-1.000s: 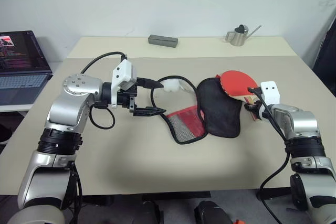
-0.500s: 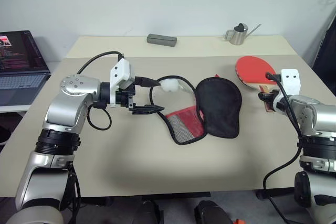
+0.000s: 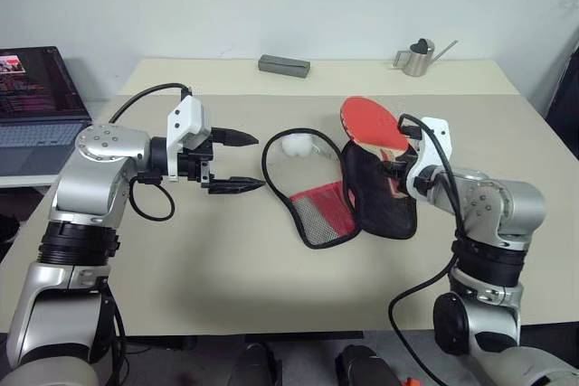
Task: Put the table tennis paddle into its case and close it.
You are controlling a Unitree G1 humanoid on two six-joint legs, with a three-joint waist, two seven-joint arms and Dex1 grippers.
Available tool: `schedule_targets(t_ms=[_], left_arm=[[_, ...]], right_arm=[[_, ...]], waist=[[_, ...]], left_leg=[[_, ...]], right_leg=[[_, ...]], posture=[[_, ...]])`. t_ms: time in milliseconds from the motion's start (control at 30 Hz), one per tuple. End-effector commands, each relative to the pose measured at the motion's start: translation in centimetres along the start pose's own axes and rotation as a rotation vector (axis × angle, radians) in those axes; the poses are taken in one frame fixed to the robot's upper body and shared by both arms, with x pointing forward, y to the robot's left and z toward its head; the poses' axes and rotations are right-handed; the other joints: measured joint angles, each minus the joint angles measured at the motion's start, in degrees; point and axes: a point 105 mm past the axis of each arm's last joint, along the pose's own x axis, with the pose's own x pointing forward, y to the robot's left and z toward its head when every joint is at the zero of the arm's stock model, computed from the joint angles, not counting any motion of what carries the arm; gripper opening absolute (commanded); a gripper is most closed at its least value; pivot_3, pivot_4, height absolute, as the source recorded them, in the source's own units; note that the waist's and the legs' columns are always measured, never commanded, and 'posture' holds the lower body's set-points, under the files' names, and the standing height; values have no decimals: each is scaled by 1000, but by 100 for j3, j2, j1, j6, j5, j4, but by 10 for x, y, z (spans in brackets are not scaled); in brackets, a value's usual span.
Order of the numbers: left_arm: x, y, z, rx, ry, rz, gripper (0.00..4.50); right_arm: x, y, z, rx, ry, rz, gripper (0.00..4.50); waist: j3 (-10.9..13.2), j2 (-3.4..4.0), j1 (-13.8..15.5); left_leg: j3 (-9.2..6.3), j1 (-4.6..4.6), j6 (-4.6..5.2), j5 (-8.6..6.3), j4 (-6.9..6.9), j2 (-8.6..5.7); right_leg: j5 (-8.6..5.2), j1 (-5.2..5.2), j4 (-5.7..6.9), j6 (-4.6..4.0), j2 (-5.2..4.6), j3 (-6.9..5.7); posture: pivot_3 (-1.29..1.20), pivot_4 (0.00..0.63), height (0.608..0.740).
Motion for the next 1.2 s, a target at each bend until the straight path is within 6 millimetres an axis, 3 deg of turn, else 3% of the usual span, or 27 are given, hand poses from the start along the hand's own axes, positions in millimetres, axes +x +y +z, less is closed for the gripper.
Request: schedule_targets(t_ms=[33,500,867,1200], left_arm=[[-7,5,11,52,-16,32,4500],[-6,11,11,67,-19,22,4500],[-3,13,12,77,-20,10,4500],[-4,13,11,75,-18,22,4500]], right_arm=[[-7,5,8,-24,-79,-40,1095],[-21,6,-34,-26,-31,-128,1095],[-7,-12,-42,-55,-44,-199,1095],[1,-3,-51,-86,-22,-162,1095]], waist=[[0,0,7],[0,0,22],[0,0,22],[-1,-2,13]], left_leg=[[0,-2,0,0,-2,1],[0,-3,-5,4,-3,1],[1,-4,-6,4,-3,1],[0,-3,-8,7,-1,1]], right_leg=[[0,-2,-1,0,1,0],[0,-7,5,0,3,0],[0,-7,5,0,6,-2],[0,-7,11,-1,6,-2]], posture=[[0,150,740],[0,150,740],[0,150,740],[0,150,740]])
